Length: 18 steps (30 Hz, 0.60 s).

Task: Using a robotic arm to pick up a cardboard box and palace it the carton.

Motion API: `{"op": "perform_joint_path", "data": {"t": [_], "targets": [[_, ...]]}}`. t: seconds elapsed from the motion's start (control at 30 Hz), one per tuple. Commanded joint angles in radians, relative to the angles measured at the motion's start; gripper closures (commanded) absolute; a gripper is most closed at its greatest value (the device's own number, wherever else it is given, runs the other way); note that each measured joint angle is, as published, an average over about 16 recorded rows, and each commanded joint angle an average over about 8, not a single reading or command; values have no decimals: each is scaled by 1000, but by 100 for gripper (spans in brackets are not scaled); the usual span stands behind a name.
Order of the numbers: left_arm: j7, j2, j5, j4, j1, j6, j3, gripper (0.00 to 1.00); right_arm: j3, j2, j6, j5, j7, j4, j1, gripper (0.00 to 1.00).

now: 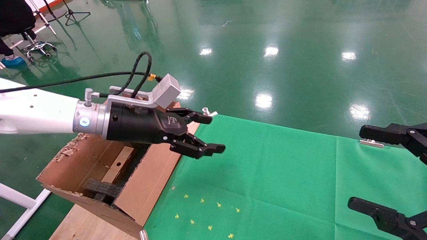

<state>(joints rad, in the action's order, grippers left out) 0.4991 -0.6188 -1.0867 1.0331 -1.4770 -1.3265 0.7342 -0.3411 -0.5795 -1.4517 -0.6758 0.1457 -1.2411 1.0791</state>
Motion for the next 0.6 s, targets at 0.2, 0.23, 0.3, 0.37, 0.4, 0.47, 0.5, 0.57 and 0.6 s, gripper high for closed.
{"op": "perform_joint_path", "data": {"t": [0.2,0.23,0.3,0.37,0.4,0.47,0.5,0.57,0.6], "targets": [[-83,2,95,67,108,-45,-122,0,0,0,0,0,0,0,0,0],[-95,2,109,77,123,-52,-139,0,0,0,0,0,0,0,0,0],[-119,3,136,96,154,-65,-174,0,0,0,0,0,0,0,0,0],[-143,4,164,116,185,-78,-209,0,0,0,0,0,0,0,0,0],[-155,4,177,125,200,-84,-226,0,0,0,0,0,0,0,0,0],[-179,4,205,144,231,-97,-261,0,0,0,0,0,0,0,0,0],[-191,5,218,154,247,-104,-279,0,0,0,0,0,0,0,0,0],[-215,5,245,173,277,-117,-313,0,0,0,0,0,0,0,0,0],[-227,6,259,183,293,-123,-331,0,0,0,0,0,0,0,0,0]]}}
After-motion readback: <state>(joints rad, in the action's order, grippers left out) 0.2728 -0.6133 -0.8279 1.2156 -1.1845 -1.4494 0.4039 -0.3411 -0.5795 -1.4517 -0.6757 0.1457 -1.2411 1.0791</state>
